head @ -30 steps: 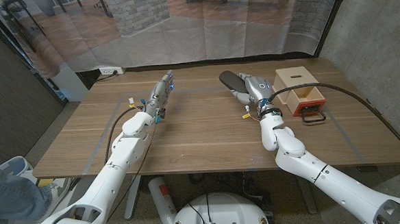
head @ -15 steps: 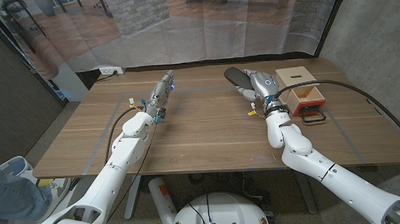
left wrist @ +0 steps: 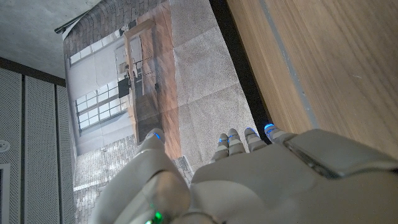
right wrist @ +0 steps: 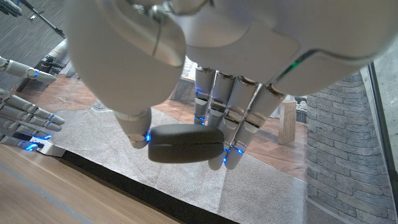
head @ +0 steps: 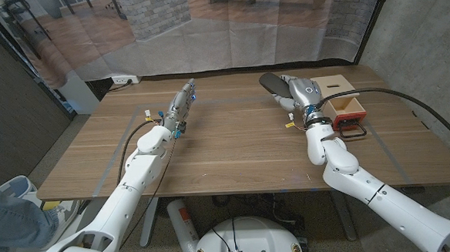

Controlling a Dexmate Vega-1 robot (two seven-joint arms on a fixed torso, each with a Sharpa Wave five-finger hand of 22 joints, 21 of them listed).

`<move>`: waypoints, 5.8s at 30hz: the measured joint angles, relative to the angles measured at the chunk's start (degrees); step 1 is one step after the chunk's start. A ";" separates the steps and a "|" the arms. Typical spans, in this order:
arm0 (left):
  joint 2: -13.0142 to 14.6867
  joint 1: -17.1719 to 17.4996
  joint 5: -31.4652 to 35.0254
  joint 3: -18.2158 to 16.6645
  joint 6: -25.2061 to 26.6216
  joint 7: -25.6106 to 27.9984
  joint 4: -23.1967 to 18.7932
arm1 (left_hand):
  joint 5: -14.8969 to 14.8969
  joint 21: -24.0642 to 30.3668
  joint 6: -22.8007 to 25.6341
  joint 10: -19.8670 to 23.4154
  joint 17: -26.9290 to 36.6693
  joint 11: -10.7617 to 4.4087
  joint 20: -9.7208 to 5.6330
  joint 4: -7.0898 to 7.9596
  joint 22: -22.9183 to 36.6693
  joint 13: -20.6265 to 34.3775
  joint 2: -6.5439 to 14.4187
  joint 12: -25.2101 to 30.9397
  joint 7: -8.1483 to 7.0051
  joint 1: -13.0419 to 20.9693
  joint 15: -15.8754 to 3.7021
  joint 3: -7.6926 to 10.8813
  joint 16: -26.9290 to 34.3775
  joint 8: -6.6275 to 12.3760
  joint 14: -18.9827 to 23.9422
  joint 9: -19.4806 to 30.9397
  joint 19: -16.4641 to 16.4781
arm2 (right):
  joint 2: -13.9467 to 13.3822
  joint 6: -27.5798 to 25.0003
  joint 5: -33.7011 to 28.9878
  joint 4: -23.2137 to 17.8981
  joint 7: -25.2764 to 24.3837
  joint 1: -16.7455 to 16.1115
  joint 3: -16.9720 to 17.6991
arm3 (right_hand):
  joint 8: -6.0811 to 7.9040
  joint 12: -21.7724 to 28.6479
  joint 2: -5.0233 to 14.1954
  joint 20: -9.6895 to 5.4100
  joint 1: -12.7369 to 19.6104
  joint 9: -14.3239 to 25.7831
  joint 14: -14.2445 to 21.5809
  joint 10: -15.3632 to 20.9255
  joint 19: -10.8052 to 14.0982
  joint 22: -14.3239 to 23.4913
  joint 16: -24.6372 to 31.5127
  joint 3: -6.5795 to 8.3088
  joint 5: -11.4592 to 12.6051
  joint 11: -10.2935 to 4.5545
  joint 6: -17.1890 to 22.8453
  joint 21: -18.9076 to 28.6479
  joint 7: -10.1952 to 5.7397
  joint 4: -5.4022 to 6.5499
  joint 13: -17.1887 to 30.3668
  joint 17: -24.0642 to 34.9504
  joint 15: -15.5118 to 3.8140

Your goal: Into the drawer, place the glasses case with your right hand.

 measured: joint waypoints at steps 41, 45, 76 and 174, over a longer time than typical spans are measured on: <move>0.55 -0.93 0.17 -0.12 0.71 -0.19 -0.22 | -0.22 0.00 0.61 0.08 0.00 0.95 0.00 -0.18 0.00 0.00 0.23 0.04 0.64 0.23 0.29 -0.18 0.00 0.00 0.29 -0.01 0.00 | -3.24 -1.65 0.42 -4.31 -2.32 -6.12 7.06 | -0.16 0.01 -0.10 0.00 0.10 0.33 0.93 0.30 0.00 -0.01 -0.27 -0.33 -0.21 -0.09 1.23 0.89 -0.82 0.15 -0.02 0.00 -0.33; 0.63 -0.94 0.25 -0.12 0.85 -0.17 -0.50 | -0.22 0.00 0.42 -0.22 0.00 1.24 0.00 -0.18 0.00 0.00 0.23 0.04 0.84 0.23 0.29 -0.18 0.00 0.00 0.29 -0.01 0.00 | -3.50 -1.59 0.46 -4.74 -2.52 -6.73 7.68 | -0.16 0.00 -0.11 0.00 0.11 0.33 0.93 0.30 0.00 -0.01 -0.28 -0.33 -0.21 -0.09 1.29 0.89 -0.87 0.14 -0.03 -0.01 -0.33; 1.09 -0.40 0.56 -0.20 1.58 0.57 -2.11 | -0.44 0.00 0.42 -0.20 0.00 1.21 0.00 -0.33 0.00 0.00 0.45 0.04 0.82 0.45 0.04 -0.32 0.00 0.00 0.05 -0.01 0.00 | -5.00 -3.82 1.48 -8.15 -3.35 -12.57 14.04 | -0.21 -0.21 -0.18 0.00 0.18 0.31 0.92 0.30 0.00 -0.02 -0.39 -0.23 -0.26 -0.10 2.46 1.23 -1.64 0.24 0.25 0.55 -0.29; 0.75 -2.00 0.97 0.31 0.45 -0.54 -0.50 | -0.64 0.00 0.72 -0.21 0.00 0.82 0.00 -0.55 0.00 0.00 0.98 0.04 0.52 0.98 -0.19 -0.55 0.00 0.00 -0.19 -0.01 0.00 | -10.07 -13.68 -3.85 -19.34 13.07 -32.07 29.41 | -0.21 -0.43 -0.26 -0.41 0.26 0.27 2.37 1.83 0.41 -0.14 -1.16 -0.46 -0.40 0.03 4.70 3.22 -1.22 0.33 0.51 0.84 -0.54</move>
